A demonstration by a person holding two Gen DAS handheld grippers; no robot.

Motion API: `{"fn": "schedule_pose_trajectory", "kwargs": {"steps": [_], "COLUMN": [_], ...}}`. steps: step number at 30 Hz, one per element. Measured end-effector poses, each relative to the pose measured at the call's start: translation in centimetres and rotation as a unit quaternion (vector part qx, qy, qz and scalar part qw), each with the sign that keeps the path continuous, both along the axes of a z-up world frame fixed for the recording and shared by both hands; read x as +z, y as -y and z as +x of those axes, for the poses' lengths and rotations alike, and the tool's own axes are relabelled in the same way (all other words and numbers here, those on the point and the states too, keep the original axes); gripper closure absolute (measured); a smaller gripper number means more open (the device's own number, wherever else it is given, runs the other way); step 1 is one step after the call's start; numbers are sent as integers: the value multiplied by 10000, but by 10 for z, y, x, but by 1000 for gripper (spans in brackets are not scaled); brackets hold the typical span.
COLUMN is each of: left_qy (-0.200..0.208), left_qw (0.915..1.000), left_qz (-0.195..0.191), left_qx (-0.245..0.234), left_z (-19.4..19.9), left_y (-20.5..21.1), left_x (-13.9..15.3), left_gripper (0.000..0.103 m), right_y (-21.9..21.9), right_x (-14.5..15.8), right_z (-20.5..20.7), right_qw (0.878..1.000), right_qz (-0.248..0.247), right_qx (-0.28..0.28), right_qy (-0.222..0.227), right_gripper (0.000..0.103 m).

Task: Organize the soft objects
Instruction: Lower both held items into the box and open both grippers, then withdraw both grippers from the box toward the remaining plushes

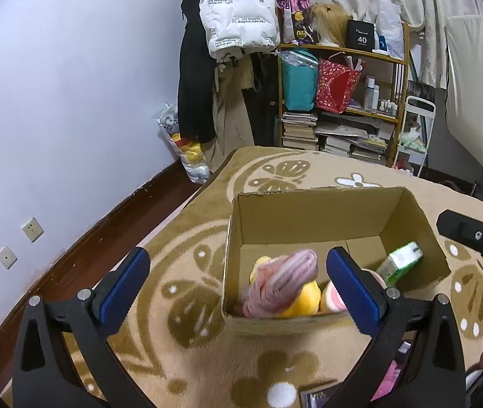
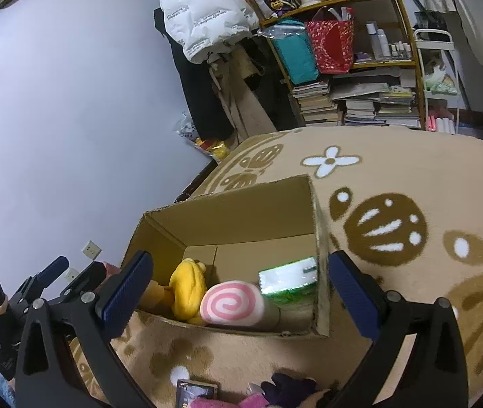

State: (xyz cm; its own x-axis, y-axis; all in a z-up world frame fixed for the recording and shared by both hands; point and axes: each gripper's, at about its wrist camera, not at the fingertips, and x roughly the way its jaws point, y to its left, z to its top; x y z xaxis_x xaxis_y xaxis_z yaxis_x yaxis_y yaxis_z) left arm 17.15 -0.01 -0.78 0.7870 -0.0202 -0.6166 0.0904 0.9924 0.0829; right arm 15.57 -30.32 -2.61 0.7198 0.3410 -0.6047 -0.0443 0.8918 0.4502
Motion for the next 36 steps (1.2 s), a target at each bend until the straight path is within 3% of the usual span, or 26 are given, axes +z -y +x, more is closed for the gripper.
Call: {"fn": "schedule_pose_trajectory", "kwargs": {"steps": [8,18,27,36], "left_qy": [64,-97,-487,-1147], "left_qw": [9999,9998,9988,9932], "left_qz": [60,-131,68,-180], "left_qx": [56,64,39,64], "left_z": [-27,-62,-87,-103], "left_y": [-3,-13,-9,-10], "left_x": [17,23,9,-16], "left_gripper": [0,0,0,0], "right_y": [9,14,10,8], "right_x": [13,27,20,-2], "right_z": [-21,-54,-73,-84], "right_qw": [9995,9996,9984,9966], "right_qz": [279,-19,-170,-75], "right_qx": [68,229,315,324], "right_qy": [-93,-183,-431,-757], "right_gripper": [0,0,0,0]}}
